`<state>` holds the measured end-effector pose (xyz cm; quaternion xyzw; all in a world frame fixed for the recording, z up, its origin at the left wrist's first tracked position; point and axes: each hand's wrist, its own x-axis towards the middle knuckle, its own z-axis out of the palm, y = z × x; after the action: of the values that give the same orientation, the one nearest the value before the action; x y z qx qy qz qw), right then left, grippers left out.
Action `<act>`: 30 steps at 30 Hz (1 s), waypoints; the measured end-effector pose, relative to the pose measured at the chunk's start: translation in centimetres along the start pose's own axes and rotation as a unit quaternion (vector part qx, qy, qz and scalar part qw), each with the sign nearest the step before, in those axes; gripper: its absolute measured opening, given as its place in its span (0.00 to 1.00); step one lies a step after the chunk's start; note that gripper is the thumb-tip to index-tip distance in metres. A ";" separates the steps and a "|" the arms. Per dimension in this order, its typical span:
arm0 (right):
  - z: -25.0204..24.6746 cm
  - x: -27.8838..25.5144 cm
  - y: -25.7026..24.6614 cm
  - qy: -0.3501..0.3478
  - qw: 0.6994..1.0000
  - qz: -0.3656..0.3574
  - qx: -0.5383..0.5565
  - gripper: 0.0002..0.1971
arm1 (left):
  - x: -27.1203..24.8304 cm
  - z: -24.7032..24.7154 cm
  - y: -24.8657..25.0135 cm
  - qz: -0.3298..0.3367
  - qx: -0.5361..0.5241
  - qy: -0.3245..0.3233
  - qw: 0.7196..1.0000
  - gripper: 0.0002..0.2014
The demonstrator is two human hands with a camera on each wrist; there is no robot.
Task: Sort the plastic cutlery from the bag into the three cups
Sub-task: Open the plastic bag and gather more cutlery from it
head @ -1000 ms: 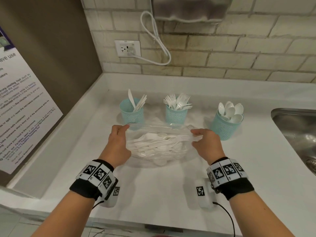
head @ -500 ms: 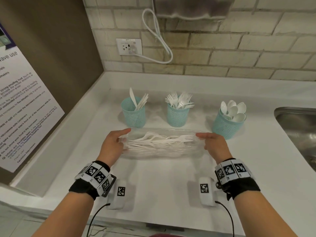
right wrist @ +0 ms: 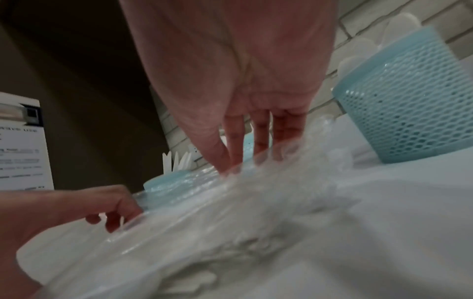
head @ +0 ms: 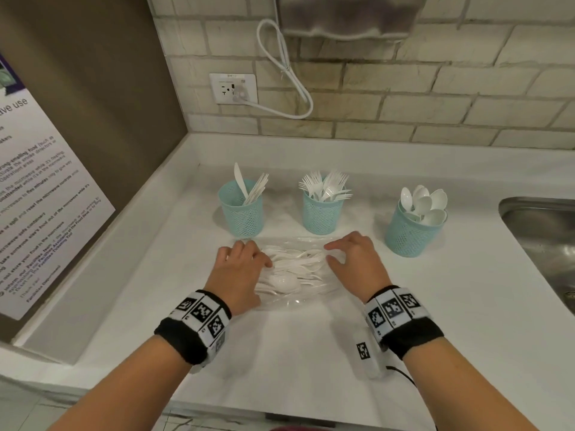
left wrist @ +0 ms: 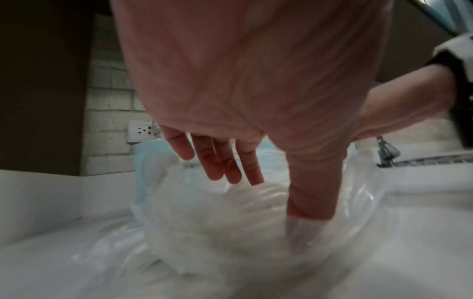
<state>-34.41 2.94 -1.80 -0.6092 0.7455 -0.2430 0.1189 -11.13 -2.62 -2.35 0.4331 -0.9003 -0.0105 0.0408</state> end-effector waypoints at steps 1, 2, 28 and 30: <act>0.3 0.1 -0.1 -0.028 0.999 0.007 -0.019 0.14 | 0.4 0.3 0.2 0.008 -0.002 -0.014 1.000 0.31; 0.6 0.2 -0.3 -0.047 0.998 0.011 -0.032 0.14 | 0.6 0.4 0.4 0.017 0.002 -0.020 1.000 0.31; 3.2 -0.8 -4.6 -0.108 0.980 -0.157 -0.064 0.27 | 2.4 1.2 0.9 0.016 0.010 -0.042 0.999 0.35; 2.9 -1.2 -4.3 -0.089 0.987 -0.127 -0.044 0.29 | 2.6 1.4 1.2 0.014 0.006 -0.042 0.999 0.35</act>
<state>-29.12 2.85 -2.27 -0.7229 0.6583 -0.1676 0.1263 -13.77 -3.95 -3.52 0.4198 -0.9073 -0.0230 0.0006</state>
